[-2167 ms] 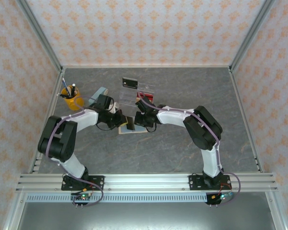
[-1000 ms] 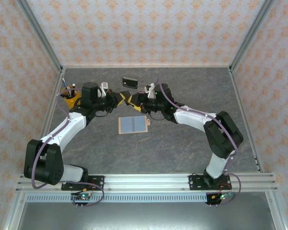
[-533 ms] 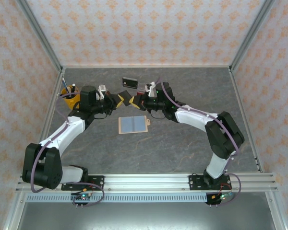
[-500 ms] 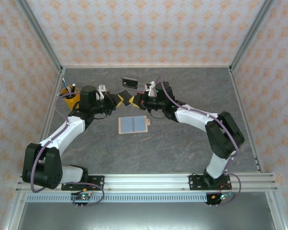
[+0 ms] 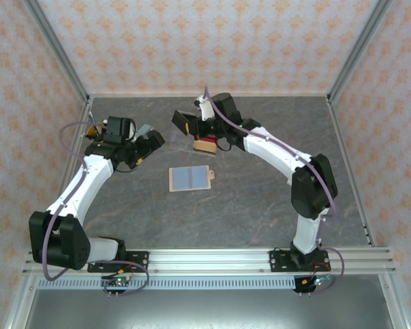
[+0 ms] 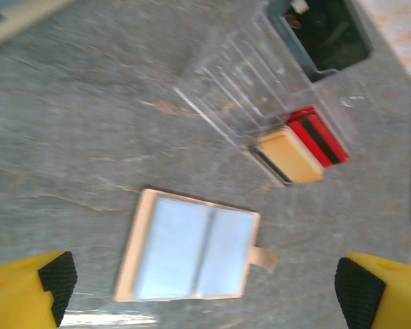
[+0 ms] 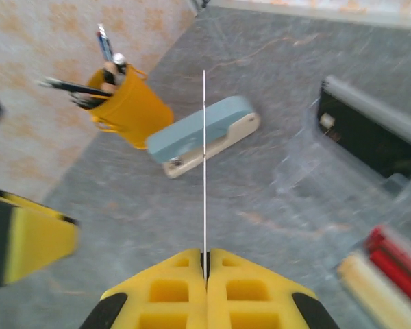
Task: Take the credit cards out of the card holder
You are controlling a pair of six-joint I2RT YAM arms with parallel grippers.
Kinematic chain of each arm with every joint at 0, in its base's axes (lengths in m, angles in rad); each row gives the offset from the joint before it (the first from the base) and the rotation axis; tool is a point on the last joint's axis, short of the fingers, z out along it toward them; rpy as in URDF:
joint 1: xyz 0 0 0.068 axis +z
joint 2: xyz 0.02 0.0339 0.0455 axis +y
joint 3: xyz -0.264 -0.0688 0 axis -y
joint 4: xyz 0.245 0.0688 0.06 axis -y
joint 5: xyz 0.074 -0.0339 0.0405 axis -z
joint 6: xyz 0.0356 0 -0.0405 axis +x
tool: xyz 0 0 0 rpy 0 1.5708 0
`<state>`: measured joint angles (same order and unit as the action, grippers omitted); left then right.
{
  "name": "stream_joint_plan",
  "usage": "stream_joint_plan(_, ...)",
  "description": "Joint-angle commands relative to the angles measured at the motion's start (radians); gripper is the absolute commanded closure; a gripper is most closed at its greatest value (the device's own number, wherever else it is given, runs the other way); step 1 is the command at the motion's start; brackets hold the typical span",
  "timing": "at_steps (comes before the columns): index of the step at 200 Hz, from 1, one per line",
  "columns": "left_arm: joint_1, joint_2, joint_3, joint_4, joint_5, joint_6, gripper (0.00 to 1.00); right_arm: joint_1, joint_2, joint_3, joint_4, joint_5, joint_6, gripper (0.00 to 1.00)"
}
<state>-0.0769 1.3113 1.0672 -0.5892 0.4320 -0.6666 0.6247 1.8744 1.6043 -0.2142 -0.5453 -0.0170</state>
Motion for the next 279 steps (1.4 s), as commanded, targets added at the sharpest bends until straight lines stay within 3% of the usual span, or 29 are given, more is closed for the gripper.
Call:
stream_joint_plan(1,0.021,0.000,0.043,-0.142,-0.110,0.116,0.00,-0.006,0.073,0.100,-0.156,0.108,-0.425,1.00)
stream_joint_plan(38,0.031,0.014,0.037,-0.156,-0.107,0.122,0.00,-0.008,0.206,0.269,-0.219,0.159,-0.722,1.00)
stream_joint_plan(69,0.032,0.027,0.036,-0.161,-0.094,0.122,0.00,-0.023,0.306,0.407,-0.253,0.137,-0.830,1.00)
stream_joint_plan(126,0.032,0.053,0.036,-0.155,-0.050,0.127,0.00,-0.054,0.417,0.563,-0.309,0.073,-0.898,1.00)
stream_joint_plan(279,0.032,0.129,0.038,-0.124,0.025,0.155,0.00,-0.085,0.516,0.664,-0.327,0.036,-0.965,1.00)
